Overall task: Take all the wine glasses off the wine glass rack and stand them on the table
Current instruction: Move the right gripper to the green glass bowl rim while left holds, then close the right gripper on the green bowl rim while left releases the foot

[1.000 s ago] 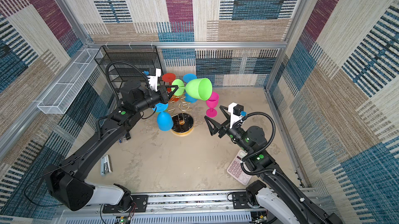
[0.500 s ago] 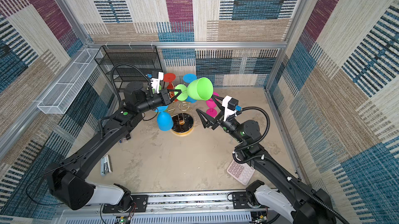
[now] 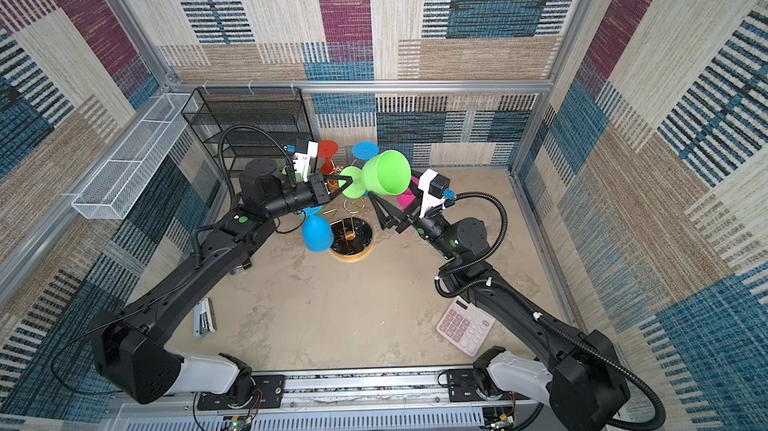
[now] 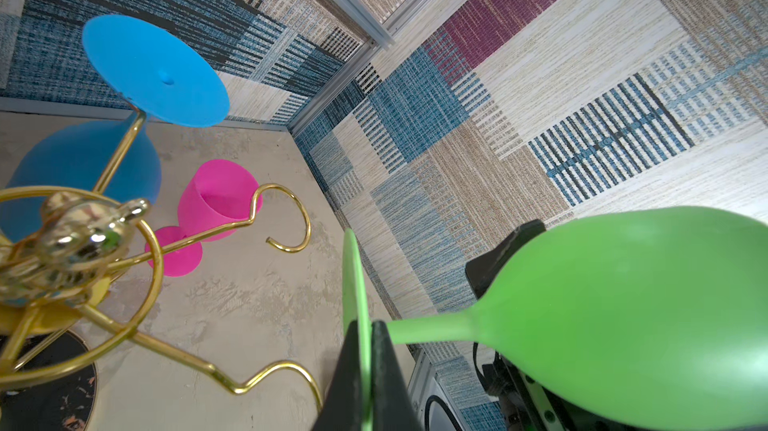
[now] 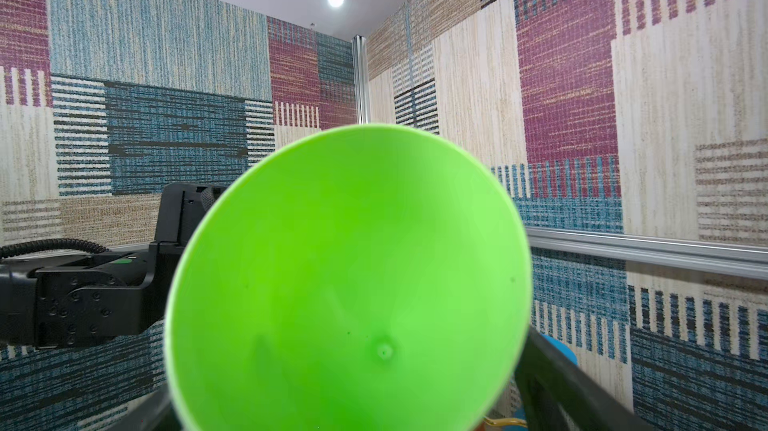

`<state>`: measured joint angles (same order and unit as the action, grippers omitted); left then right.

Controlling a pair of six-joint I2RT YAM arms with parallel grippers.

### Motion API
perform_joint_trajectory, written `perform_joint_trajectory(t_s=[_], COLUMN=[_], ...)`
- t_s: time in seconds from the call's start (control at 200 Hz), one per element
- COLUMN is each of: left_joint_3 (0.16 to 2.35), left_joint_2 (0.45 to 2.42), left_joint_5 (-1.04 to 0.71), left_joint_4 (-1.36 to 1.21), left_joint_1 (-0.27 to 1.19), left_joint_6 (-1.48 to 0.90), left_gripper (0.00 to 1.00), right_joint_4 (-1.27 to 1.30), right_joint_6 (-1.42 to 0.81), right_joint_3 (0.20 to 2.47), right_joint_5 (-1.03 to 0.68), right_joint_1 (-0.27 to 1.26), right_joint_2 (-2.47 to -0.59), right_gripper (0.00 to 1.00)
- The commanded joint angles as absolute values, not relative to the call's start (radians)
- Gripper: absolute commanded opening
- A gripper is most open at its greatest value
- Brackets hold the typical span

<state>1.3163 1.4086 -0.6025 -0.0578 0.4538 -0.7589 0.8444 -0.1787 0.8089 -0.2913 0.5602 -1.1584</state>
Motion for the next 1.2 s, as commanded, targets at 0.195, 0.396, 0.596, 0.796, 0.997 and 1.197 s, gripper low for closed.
perform_joint_trajectory(t_s=[0.195,0.396,0.596,0.796,0.997,1.197], left_joint_3=[1.294,1.279,1.261,1.266,1.272,1.264], left_joint_2=[1.405,1.405,1.4,1.401,1.393,1.372], left_joint_5=[-0.632,-0.639,-0.64,-0.641,-0.635,-0.607], left_joint_4=[-0.104,-0.115,-0.135,-0.148,-0.173,-0.184], left_joint_1=[0.456,0.457,0.456,0.456,0.455,0.454], left_joint_6=[-0.79,-0.8,-0.807,-0.794,-0.781,-0.757], left_gripper=[0.0,0.0,0.0,0.0,0.16,0.36], right_joint_4=[0.898,0.89,0.872,0.8,0.678,0.557], right_joint_6=[-0.181,-0.181,-0.184,-0.18,-0.158,-0.15], right_joint_3=[0.842,0.847,0.864,0.906,0.95,0.982], right_joint_5=[-0.255,-0.247,-0.254,-0.253,-0.219,-0.152], right_joint_1=[0.575,0.578,0.584,0.586,0.586,0.587], right_joint_2=[-1.19,-1.195,-1.206,-1.207,-1.169,-1.107], right_gripper=[1.0,0.95,0.86,0.72,0.67,0.67])
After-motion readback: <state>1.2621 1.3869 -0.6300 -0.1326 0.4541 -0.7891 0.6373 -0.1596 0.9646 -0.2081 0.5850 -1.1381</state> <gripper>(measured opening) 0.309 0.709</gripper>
